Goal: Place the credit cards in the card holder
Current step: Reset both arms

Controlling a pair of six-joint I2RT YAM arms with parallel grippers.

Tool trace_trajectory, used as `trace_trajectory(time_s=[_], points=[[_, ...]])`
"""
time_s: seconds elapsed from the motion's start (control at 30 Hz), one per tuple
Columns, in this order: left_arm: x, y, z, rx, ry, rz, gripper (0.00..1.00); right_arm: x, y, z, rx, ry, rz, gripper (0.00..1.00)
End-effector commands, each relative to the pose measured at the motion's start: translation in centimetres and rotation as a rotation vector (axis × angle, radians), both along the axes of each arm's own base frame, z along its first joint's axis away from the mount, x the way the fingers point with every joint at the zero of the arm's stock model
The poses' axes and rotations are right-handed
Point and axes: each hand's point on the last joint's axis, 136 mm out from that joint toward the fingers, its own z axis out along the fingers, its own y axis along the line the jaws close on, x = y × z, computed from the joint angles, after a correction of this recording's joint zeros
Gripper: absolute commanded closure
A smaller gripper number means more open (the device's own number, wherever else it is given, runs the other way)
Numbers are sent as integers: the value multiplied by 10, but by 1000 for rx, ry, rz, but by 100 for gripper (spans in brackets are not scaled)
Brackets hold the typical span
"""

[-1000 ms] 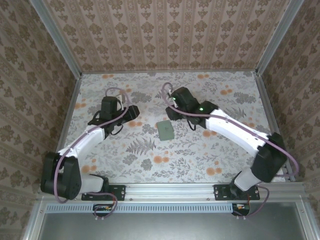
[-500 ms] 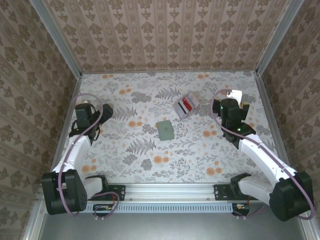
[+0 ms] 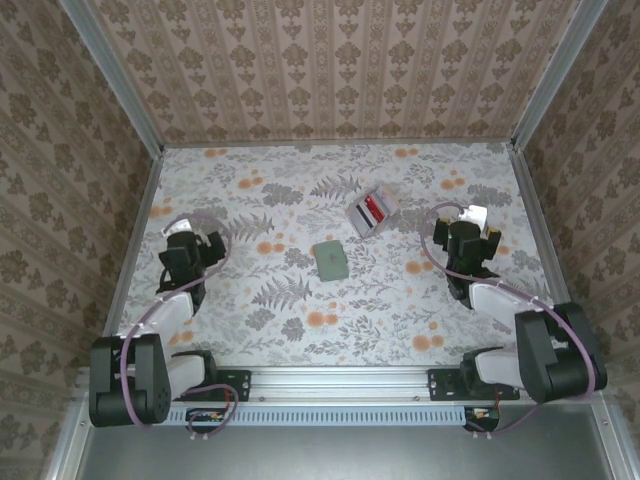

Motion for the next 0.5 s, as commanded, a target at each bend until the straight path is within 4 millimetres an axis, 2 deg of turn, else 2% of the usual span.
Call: trace_trajectory(time_s=[0.0,0.03,0.07,0.23,0.4,0.47], points=[[17,3,21,121,-132,-30,0,18,11,12,-1,-106,78,0],[20,0,16,122,-141,-47,0,19,14,13,-4,-121,98,0],[23,-1,17,126,-152,-52,0,21,17,5,-4,-108,115,0],[33,-16,17,191,-194,-155,0,30,24,-5,-2,-84,163,0],[45,-30,-4,212,-212,-233,0,32,24,-9,35,-76,194,0],[52,-36,-11,207,-134,-259,0,34,24,-13,53,-68,215,0]])
